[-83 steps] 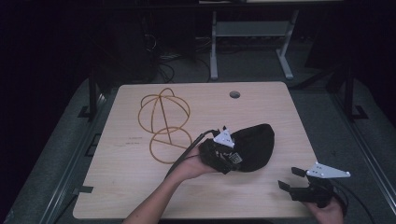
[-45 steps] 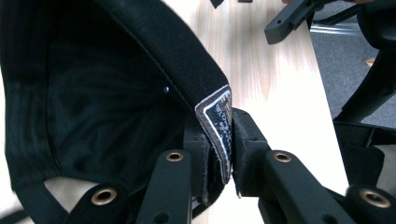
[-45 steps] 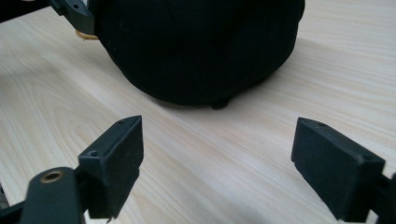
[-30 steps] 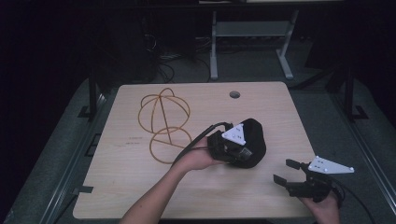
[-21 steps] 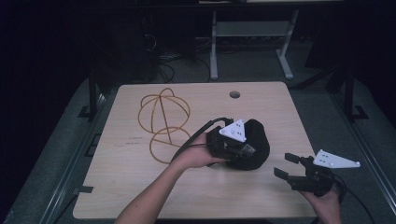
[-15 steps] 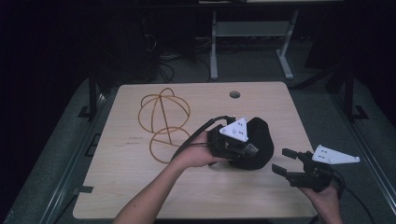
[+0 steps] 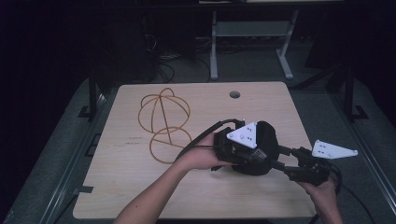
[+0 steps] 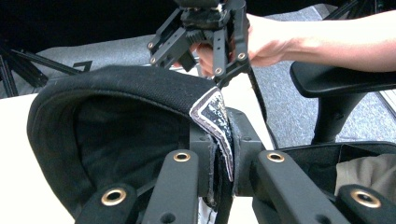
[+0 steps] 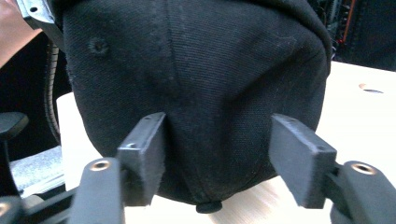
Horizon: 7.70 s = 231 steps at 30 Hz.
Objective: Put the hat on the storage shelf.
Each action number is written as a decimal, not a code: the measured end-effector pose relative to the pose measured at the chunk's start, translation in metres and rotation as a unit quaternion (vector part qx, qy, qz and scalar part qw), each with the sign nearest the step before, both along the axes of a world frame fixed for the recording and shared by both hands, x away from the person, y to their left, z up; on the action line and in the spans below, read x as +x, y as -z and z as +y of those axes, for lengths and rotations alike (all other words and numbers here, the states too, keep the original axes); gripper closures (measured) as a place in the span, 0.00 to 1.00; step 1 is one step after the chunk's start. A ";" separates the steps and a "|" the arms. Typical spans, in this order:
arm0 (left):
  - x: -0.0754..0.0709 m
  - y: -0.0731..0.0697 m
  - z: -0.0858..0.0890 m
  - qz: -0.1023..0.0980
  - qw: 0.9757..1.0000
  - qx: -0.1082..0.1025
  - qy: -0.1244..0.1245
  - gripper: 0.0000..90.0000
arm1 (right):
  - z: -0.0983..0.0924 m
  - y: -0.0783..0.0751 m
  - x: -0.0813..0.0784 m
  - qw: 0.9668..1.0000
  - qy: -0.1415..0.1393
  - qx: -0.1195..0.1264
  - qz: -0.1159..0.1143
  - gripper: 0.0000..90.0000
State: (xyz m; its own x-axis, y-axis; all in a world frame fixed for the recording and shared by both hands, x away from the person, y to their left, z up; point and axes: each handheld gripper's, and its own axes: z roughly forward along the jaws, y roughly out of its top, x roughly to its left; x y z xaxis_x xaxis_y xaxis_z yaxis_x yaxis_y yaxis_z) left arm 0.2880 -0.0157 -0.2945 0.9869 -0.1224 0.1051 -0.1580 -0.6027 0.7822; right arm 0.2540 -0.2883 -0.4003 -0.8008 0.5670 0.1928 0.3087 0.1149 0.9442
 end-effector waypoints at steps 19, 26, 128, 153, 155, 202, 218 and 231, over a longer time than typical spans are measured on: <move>-0.001 0.004 0.004 -0.008 1.000 0.019 0.001 0.91 | 0.009 0.018 -0.003 1.000 -0.017 0.020 -0.007 0.98; 0.002 0.012 0.022 0.002 1.000 0.014 -0.020 0.90 | 0.007 0.010 -0.006 1.000 -0.003 0.009 -0.013 0.98; -0.025 0.130 0.137 0.010 0.983 0.005 -0.183 0.51 | 0.127 -0.194 0.081 0.992 -0.055 -0.096 -0.067 0.99; -0.026 0.132 0.134 0.006 0.985 -0.001 -0.171 0.51 | 0.254 -0.234 0.129 0.978 -0.127 -0.152 -0.063 0.99; -0.026 0.132 0.134 0.007 0.985 -0.002 -0.170 0.51 | 0.266 -0.232 0.133 0.977 -0.130 -0.158 -0.056 0.99; -0.025 0.134 0.135 0.006 0.982 0.000 -0.187 0.42 | 0.262 -0.170 0.164 0.980 -0.119 -0.153 0.039 0.44; -0.023 0.134 0.136 0.012 0.980 -0.005 -0.198 0.40 | 0.219 -0.160 0.160 0.985 -0.097 -0.131 0.058 0.34; -0.022 0.135 0.136 0.015 0.979 -0.006 -0.202 0.38 | 0.199 -0.154 0.156 0.986 -0.083 -0.130 0.061 0.28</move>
State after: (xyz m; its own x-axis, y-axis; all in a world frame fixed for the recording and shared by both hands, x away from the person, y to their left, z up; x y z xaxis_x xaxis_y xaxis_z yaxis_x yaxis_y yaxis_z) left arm 0.2659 0.1206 -0.4299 0.9571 0.2803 0.0740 0.1150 -0.6014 0.7906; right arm 0.4103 -0.0897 -0.2461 -0.8672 0.4721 0.1586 0.3738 0.4065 0.8337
